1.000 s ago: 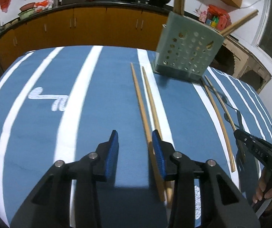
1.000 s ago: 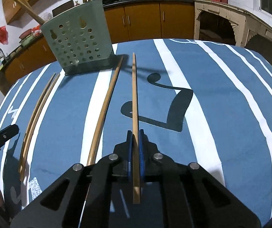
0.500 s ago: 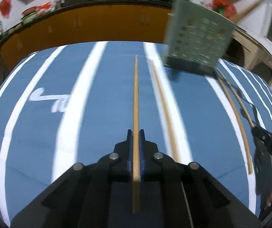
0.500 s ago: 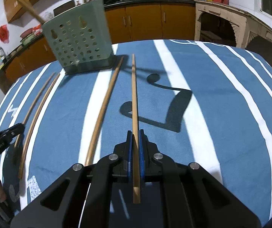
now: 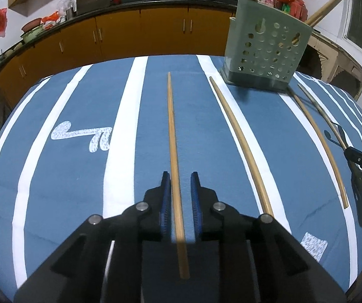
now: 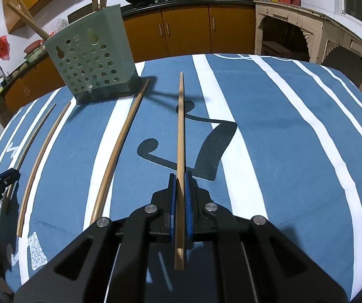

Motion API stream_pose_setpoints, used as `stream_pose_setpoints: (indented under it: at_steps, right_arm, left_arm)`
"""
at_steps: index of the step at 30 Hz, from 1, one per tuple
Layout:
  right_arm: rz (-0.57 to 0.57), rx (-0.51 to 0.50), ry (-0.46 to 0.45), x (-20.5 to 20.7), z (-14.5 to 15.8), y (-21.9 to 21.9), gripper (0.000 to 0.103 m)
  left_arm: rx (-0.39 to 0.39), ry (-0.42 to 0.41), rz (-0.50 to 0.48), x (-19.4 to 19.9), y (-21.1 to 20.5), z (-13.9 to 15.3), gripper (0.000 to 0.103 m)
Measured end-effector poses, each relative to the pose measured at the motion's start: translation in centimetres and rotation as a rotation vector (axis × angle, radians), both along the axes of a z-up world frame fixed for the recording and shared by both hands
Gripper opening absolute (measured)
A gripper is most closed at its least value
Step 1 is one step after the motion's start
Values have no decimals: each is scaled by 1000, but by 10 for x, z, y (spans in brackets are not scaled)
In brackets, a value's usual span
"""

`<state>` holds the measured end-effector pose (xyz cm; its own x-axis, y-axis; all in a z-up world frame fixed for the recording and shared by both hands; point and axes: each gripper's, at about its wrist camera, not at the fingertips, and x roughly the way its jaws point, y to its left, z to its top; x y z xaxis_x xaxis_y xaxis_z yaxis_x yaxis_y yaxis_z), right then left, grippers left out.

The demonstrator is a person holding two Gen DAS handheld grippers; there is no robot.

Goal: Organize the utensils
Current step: 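Grasp a chopstick with the right gripper while the left gripper grasps another, then lift both held chopsticks and carry them over the green holder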

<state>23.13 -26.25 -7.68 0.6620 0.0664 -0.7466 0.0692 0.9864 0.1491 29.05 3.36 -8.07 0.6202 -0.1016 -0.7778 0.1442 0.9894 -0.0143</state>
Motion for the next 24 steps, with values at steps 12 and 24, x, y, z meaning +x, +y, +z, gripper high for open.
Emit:
stream_pose_setpoints:
  at_steps: [12,24]
  right_arm:
    - [-4,-15,3,-4,0,2,8]
    - [-7,2,3,-15,0,1,8]
  left_arm:
    - [12,0,-2,0,-1,0,19]
    - [5,0,13,-15,-3,-1,11]
